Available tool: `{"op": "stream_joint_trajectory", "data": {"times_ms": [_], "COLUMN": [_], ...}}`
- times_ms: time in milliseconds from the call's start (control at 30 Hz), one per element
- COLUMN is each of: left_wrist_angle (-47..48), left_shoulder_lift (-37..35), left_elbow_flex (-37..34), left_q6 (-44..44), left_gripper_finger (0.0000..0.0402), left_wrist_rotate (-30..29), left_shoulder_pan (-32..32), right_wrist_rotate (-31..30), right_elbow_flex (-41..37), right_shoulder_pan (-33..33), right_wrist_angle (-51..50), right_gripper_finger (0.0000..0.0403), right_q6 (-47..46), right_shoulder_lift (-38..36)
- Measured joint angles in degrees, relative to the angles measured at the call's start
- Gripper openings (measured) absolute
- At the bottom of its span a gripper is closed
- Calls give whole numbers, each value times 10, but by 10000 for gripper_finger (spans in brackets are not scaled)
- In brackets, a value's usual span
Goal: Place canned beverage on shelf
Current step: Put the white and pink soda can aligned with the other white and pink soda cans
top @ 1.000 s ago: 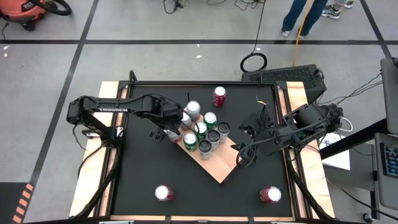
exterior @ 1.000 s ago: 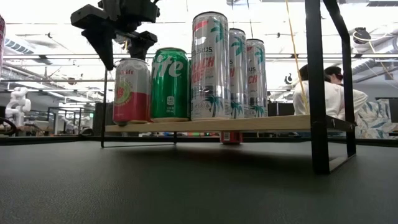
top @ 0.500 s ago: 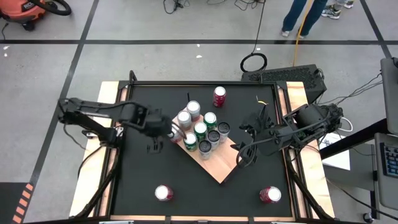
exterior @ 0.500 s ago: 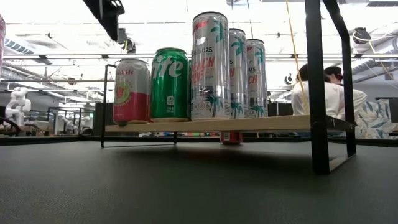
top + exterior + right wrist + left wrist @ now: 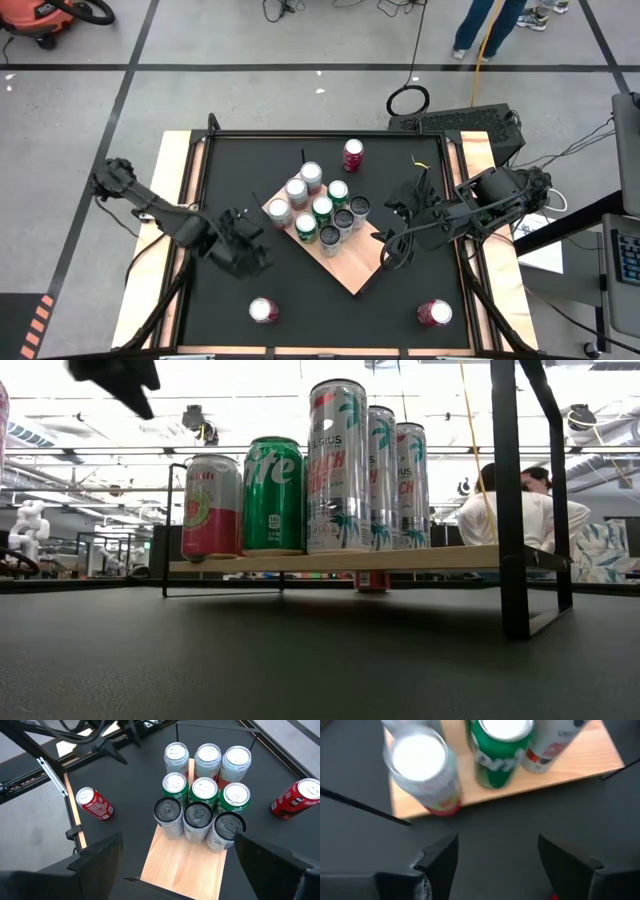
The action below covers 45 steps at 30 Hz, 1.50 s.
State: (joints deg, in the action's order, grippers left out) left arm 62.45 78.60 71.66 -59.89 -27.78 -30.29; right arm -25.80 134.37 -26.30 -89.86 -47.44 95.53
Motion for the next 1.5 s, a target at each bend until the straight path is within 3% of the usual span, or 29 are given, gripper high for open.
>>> {"op": "stream_joint_trajectory", "data": {"times_ms": [233,567,767,900,1133,1500], "left_wrist_angle": [-124,-121,-126,-164,-290,-353], "left_shoulder_lift": [0,10,10,-3,-37,-45], "left_elbow_flex": [-87,-116,-164,-205,-288,-303], "left_q6": [-94,-41,-101,-132,-129,-61], "left_gripper_finger": [250,248,248,248,248,248], "left_wrist_rotate": [-55,-59,-127,-136,-154,-161], "left_shoulder_pan": [-48,-30,-21,-34,-47,-26], "right_wrist_rotate": [3,1,0,0,-1,-2], "right_elbow_flex": [0,0,0,0,0,0], "right_shoulder_pan": [0,0,0,0,0,7], "right_wrist_angle": [0,4,4,4,3,2], "right_gripper_finger": [357,357,357,357,357,357], "right_q6": [1,3,3,2,8,29], "right_shoulder_lift": [0,0,0,0,0,0]}}
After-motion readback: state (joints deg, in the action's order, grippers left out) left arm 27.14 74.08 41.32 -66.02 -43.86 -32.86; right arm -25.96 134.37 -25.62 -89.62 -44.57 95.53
